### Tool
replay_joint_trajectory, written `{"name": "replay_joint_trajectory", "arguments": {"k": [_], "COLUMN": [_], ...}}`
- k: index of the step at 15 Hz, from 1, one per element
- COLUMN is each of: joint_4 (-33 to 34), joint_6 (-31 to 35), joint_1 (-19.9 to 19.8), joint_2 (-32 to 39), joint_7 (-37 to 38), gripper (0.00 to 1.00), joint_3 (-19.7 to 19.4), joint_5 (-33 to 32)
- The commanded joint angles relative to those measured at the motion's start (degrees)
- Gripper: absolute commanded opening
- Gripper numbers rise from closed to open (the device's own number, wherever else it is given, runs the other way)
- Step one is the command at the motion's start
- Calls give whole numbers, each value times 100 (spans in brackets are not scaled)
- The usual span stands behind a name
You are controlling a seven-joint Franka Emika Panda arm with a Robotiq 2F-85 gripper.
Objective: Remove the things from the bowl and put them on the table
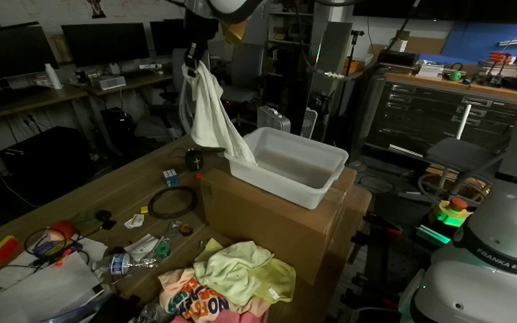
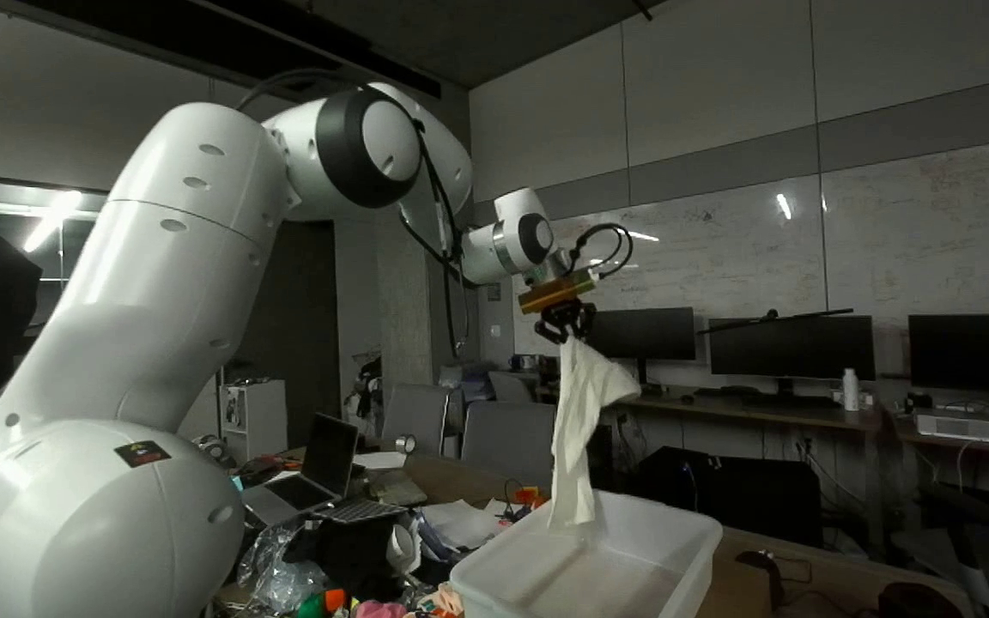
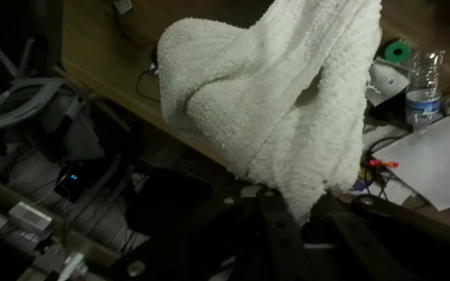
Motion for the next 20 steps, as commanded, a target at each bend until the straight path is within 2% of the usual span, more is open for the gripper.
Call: {"name": "replay_joint_trajectory", "arguments": {"k": [1,4,6,7,10,14,15,16,17,20], "joint_4": [-986,-1324,-1514,-1577,-1605,-1357,-1319,-1310,-1312,-1376], "joint_6": [542,438,195,65,-366,-1275,-1533,-1779,-1947,-2168], "joint_1": [372,546,622,660,763,749,726,710,696,668], "joint_2": [-1200,-1747,-2022,-2097,-2109,-1936,-1894,-1905,-1898,-1918], "joint_7": [1051,1817,1768,1574,781,87,18,-85,-156,-161], "gripper": [3,3,3,3,3,3,3,35,36,59], "joint_3": [-192,-22,184,296,520,559,540,527,518,512], "joint_5": [-666,-1053,-878,-544,1001,2625,2844,2902,2844,2471]}}
